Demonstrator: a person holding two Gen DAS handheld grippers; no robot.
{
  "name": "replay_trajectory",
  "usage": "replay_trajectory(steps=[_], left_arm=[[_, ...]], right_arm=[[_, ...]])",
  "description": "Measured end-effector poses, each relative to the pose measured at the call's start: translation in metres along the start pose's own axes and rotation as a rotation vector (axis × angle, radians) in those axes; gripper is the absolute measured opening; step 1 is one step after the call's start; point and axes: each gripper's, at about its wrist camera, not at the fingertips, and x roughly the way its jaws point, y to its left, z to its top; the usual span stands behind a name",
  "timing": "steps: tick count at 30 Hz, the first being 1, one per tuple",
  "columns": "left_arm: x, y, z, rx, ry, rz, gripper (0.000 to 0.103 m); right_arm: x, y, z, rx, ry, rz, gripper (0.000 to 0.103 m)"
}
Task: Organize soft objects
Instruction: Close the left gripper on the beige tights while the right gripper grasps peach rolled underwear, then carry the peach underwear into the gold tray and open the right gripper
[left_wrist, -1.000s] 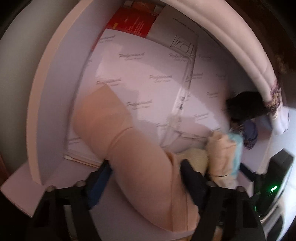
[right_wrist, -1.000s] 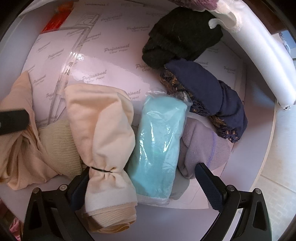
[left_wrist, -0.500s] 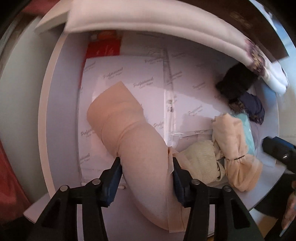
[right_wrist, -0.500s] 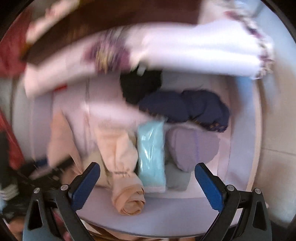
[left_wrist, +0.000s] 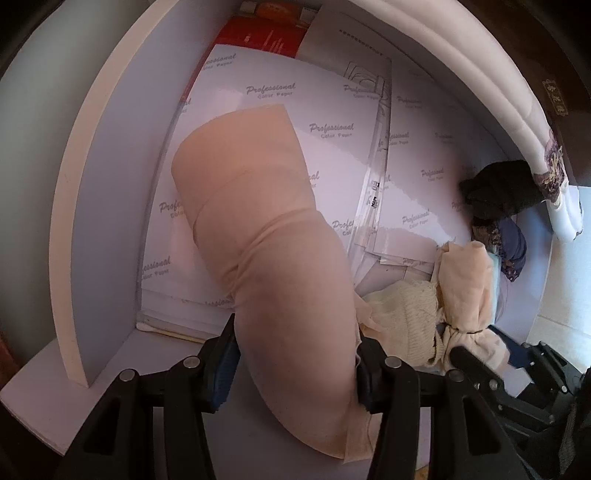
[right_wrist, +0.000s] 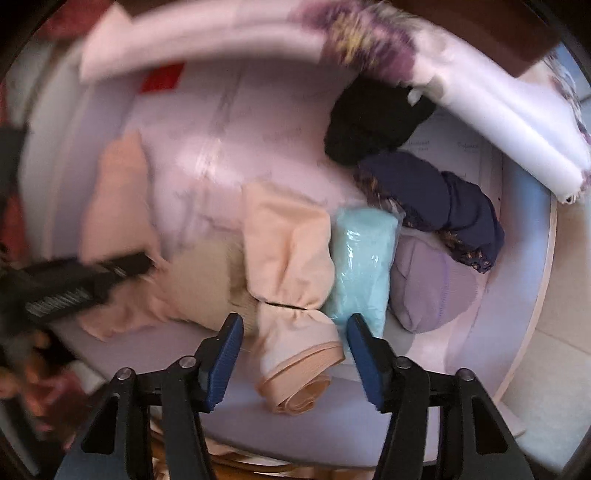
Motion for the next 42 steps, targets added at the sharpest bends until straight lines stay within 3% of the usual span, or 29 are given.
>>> replay_trajectory(steps=[1, 3, 14, 18, 21, 30, 37, 42], left_arm=[[0.0, 0.0, 0.0, 0.004, 0.0, 0.003, 0.053], [0.001, -0.001, 0.001, 0.013, -0.001, 0.01, 0.053], [0.002, -0.017, 0.0, 0.04, -0.013, 0.022, 0.053], [0.002, -0.021, 0.0, 0.049, -0.015, 0.031, 0.053], [0.001, -0.021, 0.0, 0.051, -0.016, 0.032, 0.053], [0.001, -0.027, -0.001, 0.063, -0.02, 0.043, 0.053], [0.0, -0.033, -0.002, 0.083, -0.028, 0.058, 0.053], [0.001, -0.032, -0.004, 0.085, -0.028, 0.058, 0.053]], right_arm=[[-0.002, 0.0, 0.0, -0.009, -0.003, 0.007, 0.025], [-0.011, -0.003, -0.001, -0.001, -0.026, 0.005, 0.022], [-0.108, -0.035, -0.032, 0.093, -0.235, 0.128, 0.02], [-0.138, -0.027, -0.031, 0.12, -0.325, 0.172, 0.02], [-0.165, -0.025, -0.022, 0.138, -0.396, 0.197, 0.02], [-0.2, -0.022, 0.017, 0.184, -0.521, 0.156, 0.021], [-0.216, -0.031, 0.054, 0.214, -0.577, 0.102, 0.021], [-0.209, -0.028, 0.101, 0.192, -0.569, 0.03, 0.021]])
